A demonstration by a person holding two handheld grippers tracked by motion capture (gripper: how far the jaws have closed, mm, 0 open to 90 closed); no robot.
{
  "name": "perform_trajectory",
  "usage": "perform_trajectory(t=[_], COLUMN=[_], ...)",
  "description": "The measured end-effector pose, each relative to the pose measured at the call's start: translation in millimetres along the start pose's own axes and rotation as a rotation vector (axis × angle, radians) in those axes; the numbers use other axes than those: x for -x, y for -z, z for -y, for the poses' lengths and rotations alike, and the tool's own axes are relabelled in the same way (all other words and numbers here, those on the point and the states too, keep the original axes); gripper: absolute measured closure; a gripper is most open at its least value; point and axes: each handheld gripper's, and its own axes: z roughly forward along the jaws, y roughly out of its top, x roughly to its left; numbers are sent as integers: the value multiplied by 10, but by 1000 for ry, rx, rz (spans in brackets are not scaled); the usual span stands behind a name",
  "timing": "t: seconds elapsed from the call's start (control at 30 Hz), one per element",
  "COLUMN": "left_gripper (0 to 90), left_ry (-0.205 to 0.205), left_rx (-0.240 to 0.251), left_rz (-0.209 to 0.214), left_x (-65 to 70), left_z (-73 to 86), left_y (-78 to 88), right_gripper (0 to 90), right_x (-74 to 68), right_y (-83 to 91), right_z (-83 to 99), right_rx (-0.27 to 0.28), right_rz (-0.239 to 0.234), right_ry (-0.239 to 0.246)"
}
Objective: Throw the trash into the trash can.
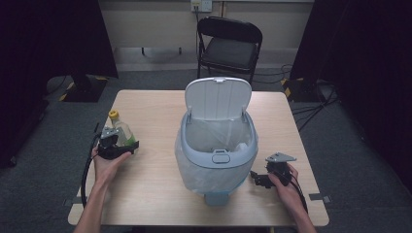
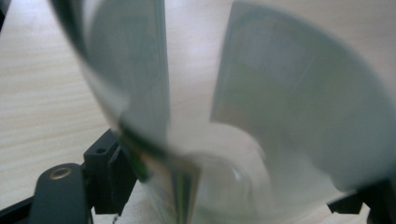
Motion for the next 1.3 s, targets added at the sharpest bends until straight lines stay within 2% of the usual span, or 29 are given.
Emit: perform_trajectory(t=[0.07,0.23,0.47,0.7,0.77,0.83,0.97,1.23,1.3], left_gripper=[257,276,281,282,282,282,282,282,282], left_ry=[1,-21,24,27,40,59,48,35,28], left_rx=[10,0,3,4,19,43,62,128,131], left_rz=[-7,-37,-17,-8,-11,7,4,63,63], left_x=[0,36,7,34,53,54,62,202,244], left_z=[18,5,-1,-25,-51,-85,-151,-289,-321], left_y=[-9,-4,22,37,63,117,238,401,421], right_gripper=[120,120,120,120,120,120,120,120,120], right_x=[0,0,0,0,0,0,0,0,0], right_y=[0,0,0,0,0,0,0,0,0], right_z=[0,0,0,0,0,0,0,0,0], right_rx=[0,0,0,0,0,0,0,0,0], right_rz=[0,0,0,0,0,0,0,0,0], right_ry=[0,0,0,0,0,0,0,0,0])
